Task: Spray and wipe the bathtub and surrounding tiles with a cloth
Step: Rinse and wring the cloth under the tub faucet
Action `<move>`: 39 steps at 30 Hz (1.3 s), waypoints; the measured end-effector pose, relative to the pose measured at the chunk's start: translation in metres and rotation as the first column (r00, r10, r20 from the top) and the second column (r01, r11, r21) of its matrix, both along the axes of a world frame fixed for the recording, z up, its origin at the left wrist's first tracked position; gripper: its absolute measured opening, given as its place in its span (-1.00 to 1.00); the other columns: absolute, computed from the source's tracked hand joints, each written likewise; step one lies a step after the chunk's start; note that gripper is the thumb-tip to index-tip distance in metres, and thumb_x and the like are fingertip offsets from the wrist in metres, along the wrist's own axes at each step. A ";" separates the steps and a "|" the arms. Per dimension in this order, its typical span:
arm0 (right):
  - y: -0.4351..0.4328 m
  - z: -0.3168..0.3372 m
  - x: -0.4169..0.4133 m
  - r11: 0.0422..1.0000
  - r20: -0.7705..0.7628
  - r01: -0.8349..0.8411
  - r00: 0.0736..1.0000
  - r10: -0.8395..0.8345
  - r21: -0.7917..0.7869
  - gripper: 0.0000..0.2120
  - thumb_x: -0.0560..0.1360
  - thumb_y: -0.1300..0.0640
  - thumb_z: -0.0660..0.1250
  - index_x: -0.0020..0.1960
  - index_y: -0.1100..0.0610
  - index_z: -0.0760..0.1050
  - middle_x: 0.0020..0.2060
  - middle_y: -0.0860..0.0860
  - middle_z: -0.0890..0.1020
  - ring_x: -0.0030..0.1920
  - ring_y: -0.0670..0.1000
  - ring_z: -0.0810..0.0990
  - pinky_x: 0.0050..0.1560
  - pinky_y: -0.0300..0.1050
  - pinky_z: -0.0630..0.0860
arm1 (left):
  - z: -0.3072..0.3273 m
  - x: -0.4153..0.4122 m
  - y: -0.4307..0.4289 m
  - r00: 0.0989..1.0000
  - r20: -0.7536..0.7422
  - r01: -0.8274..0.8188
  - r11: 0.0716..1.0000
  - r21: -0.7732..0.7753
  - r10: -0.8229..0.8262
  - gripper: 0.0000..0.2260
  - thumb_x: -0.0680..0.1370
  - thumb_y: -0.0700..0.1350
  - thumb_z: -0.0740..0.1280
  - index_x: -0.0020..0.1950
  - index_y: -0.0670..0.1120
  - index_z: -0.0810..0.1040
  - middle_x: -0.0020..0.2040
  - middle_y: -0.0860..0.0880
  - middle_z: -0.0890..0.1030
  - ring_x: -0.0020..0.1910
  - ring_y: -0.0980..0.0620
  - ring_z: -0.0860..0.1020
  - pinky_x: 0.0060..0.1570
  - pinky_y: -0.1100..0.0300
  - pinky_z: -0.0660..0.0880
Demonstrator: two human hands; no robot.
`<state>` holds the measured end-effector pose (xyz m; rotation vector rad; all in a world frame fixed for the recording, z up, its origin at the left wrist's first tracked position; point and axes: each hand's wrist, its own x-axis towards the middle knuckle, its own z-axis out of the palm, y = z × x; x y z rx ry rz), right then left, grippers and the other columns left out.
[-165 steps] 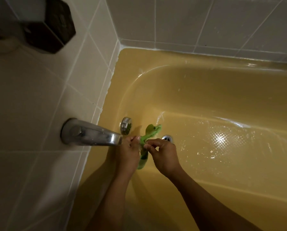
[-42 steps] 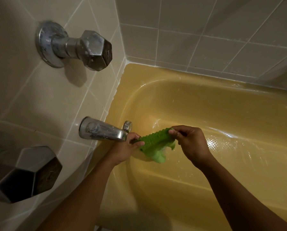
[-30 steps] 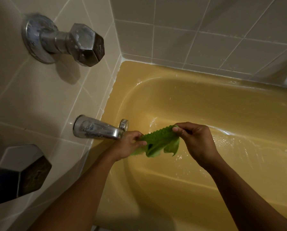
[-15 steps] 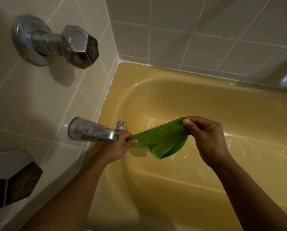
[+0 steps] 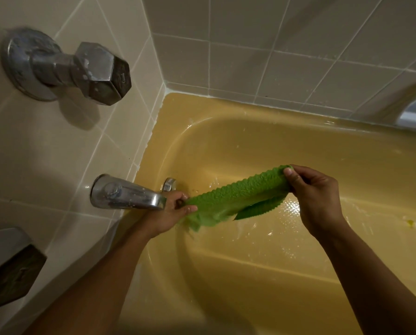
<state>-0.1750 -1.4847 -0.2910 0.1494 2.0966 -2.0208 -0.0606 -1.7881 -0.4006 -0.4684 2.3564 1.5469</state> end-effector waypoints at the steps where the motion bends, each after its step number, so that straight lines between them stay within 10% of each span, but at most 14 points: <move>1: 0.002 0.000 -0.002 1.000 0.000 0.012 1.000 -0.012 -0.007 -0.76 0.30 -0.12 0.49 -0.07 -0.08 0.75 -0.04 0.06 0.74 0.10 0.16 0.68 0.24 0.21 0.58 | -0.003 0.001 0.000 1.000 0.007 -0.005 1.000 -0.009 0.005 -0.84 0.53 -0.07 0.51 -0.01 -0.05 0.56 -0.16 0.07 0.49 -0.22 0.27 0.46 -0.21 0.40 0.41; 10: 0.008 -0.003 -0.006 0.999 -0.009 0.034 0.999 -0.034 -0.005 -0.85 0.51 0.16 0.44 -0.09 -0.05 0.74 -0.07 0.06 0.75 0.05 0.12 0.69 0.18 0.11 0.61 | -0.019 0.008 -0.005 0.995 -0.033 0.083 0.976 -0.200 -0.091 -0.73 0.51 0.21 0.45 -0.18 0.11 0.44 -0.22 0.10 0.51 -0.25 0.15 0.50 -0.18 0.09 0.49; 21: 0.029 0.003 -0.015 0.987 0.010 0.145 0.989 -0.144 -0.064 -0.79 0.30 -0.07 0.50 -0.12 -0.03 0.74 -0.13 0.00 0.75 0.02 0.04 0.68 0.20 0.00 0.60 | -0.017 0.010 -0.005 0.998 0.036 0.058 0.976 -0.208 -0.052 -0.51 0.34 0.59 0.26 -0.14 0.19 0.47 -0.23 0.09 0.53 -0.22 0.04 0.57 -0.14 0.09 0.52; 28: 0.043 0.007 -0.022 0.980 0.004 0.190 0.982 -0.190 -0.051 -0.87 0.38 0.03 0.45 -0.09 -0.02 0.73 -0.15 -0.04 0.74 -0.03 -0.04 0.69 0.09 -0.11 0.60 | 0.002 -0.001 0.007 0.999 -0.017 -0.036 0.992 -0.122 0.035 -0.74 0.54 -0.11 0.50 -0.21 -0.01 0.43 -0.29 0.06 0.38 -0.38 0.27 0.43 -0.37 0.38 0.35; 39: 0.051 0.009 -0.028 0.986 -0.008 0.159 0.987 -0.160 -0.056 -0.89 0.37 0.02 0.46 -0.14 -0.05 0.75 -0.19 -0.06 0.74 -0.05 -0.02 0.68 0.11 -0.06 0.63 | -0.008 0.002 -0.002 0.987 0.101 -0.133 0.988 0.083 0.125 -0.85 0.54 -0.21 0.48 -0.05 -0.21 0.52 -0.22 0.01 0.49 -0.25 0.14 0.45 -0.32 0.41 0.38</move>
